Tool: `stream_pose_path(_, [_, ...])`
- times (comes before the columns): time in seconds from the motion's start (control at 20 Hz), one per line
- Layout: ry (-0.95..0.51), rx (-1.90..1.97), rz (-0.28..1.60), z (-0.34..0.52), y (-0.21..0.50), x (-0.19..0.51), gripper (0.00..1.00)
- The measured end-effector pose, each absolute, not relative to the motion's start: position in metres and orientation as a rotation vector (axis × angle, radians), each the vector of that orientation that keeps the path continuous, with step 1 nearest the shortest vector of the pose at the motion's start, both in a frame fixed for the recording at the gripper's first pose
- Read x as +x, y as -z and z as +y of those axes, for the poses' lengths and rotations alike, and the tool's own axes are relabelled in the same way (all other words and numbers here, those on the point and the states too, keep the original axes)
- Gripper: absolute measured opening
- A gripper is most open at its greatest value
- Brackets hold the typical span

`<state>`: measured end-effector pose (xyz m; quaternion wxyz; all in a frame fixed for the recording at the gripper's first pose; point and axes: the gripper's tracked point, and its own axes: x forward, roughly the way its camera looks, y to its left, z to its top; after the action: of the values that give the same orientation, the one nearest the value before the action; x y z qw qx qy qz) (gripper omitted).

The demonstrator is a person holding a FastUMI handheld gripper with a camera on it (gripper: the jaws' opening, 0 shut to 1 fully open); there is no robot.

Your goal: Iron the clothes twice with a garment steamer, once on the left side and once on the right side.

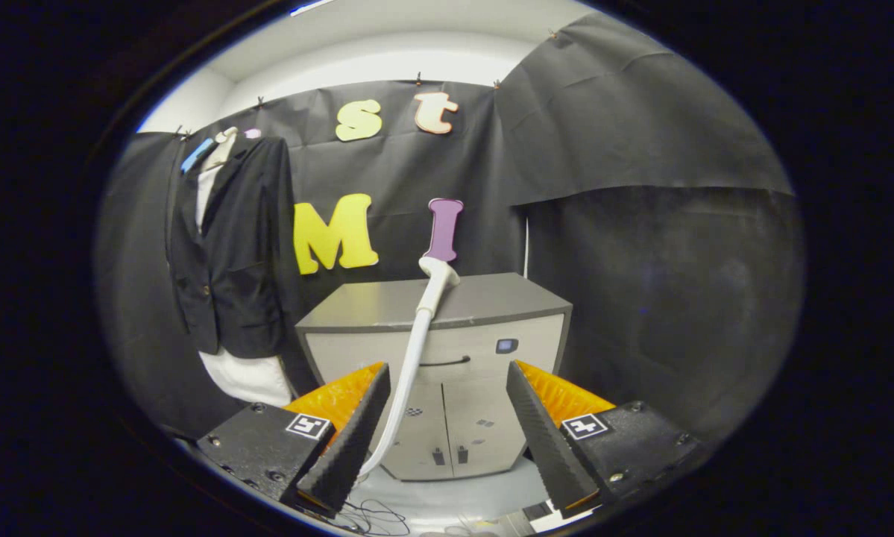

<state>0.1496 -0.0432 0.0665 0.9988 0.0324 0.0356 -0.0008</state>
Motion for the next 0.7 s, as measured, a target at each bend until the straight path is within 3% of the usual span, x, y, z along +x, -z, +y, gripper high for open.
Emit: stream_pose_path(0.7, [-0.189, 0.016, 0.226, -0.031, -0.098, 0.379, 0.97])
